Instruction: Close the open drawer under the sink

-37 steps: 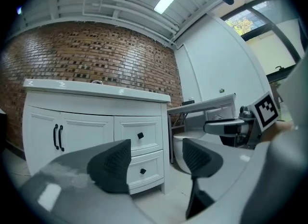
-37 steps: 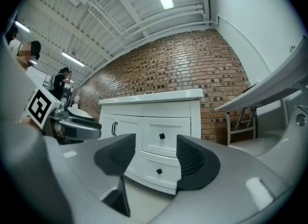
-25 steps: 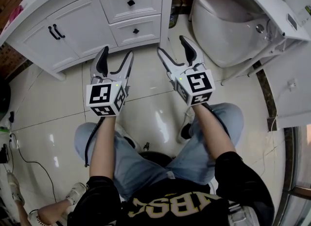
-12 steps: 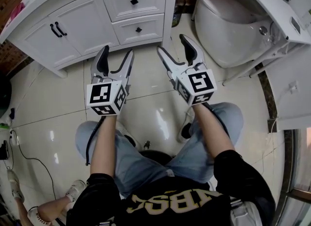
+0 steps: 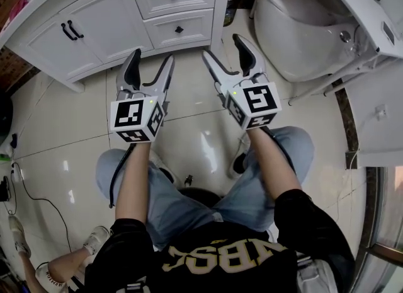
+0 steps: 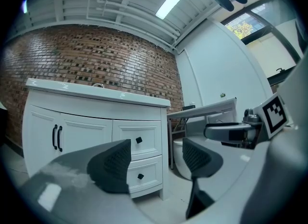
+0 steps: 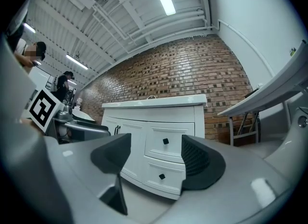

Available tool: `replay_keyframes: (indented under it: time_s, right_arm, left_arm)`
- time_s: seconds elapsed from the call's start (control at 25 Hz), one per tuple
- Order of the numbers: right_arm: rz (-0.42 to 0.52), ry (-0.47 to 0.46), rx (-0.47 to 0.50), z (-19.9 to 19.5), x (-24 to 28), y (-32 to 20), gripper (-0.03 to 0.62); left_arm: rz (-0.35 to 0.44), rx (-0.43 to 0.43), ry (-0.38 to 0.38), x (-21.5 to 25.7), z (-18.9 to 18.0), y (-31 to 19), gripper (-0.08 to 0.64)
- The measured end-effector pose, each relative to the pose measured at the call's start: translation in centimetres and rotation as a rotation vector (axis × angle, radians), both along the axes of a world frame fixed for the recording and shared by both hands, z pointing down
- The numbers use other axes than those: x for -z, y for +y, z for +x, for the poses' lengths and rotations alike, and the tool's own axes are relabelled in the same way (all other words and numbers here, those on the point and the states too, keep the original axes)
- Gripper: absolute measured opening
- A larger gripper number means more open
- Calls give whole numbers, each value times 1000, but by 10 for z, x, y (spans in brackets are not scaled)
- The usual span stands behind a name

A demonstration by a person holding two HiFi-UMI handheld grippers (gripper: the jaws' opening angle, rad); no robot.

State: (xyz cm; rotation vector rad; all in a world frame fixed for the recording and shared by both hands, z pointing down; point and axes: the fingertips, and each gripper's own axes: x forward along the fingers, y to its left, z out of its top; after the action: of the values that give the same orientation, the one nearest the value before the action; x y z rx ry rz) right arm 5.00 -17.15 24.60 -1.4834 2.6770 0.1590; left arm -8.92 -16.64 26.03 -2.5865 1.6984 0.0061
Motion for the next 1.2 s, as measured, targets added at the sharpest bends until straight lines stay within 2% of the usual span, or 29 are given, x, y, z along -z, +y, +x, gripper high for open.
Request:
replay_keyframes:
  time_s: [0.16,0.52,1.2]
  right_arm:
    - [-2,-22,-20,5,1,-4,321]
    - [-40,22,-6,0,-12,-12,322]
    - [-55,31,7,-4,-17,-10,321]
  left_arm:
    - [6,8,-4,2,-2,-1,336]
    - [0,21,1,-2,-3,-7,336]
    - [2,31,-8,-1,-5,-5,336]
